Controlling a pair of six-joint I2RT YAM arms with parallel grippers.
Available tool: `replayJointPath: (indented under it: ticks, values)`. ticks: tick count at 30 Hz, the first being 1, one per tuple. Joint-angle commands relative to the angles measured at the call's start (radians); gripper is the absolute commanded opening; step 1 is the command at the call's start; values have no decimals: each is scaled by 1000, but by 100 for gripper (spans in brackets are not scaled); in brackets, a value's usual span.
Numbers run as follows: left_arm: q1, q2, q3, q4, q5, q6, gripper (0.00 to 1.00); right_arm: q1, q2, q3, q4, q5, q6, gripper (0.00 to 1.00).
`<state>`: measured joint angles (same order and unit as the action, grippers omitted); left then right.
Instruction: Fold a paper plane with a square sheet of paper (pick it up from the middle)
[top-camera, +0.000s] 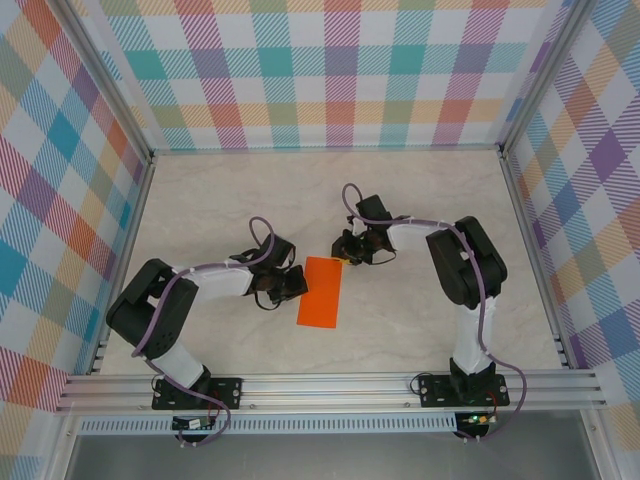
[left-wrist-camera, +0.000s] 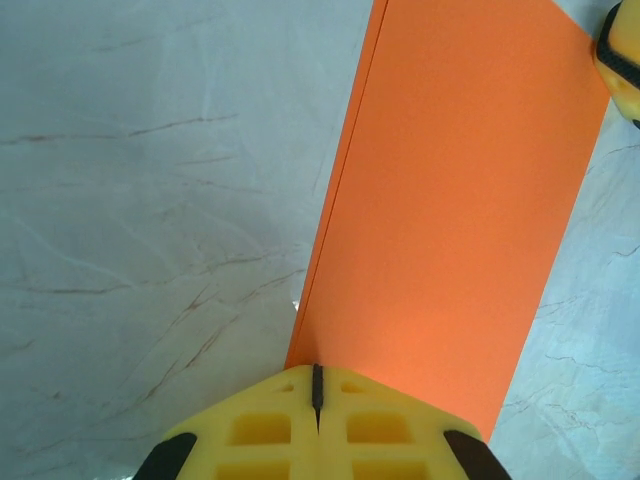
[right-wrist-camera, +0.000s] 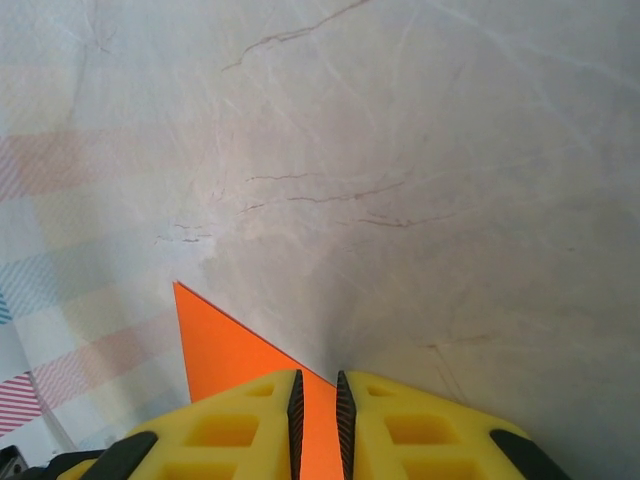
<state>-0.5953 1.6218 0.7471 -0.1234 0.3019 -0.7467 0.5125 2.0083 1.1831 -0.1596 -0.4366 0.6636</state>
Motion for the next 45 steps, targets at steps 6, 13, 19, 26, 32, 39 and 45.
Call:
replayJointPath:
  ticks: [6, 13, 19, 26, 32, 39, 45]
  values:
    - [-8, -42, -62, -97, -1, -54, 0, 57, 6, 38, -118, 114, -49, 22]
    - [-8, -147, -79, -67, 14, -94, 0, 62, -246, 14, -189, 225, -33, 42]
    - [7, -293, -64, -201, -58, -35, 13, 120, -485, -132, -275, 441, 76, 56]
    - [142, -303, -123, -115, 100, -11, 37, 217, -553, -273, -356, 455, 326, 58]
    - [182, -255, -117, -77, 176, -15, 42, 287, -513, -336, -172, 319, 416, 46]
    - [183, -238, -129, -47, 186, -40, 47, 310, -415, -263, -152, 275, 385, 38]
    - [183, -247, -133, -54, 172, -46, 47, 324, -329, -188, -156, 257, 378, 38]
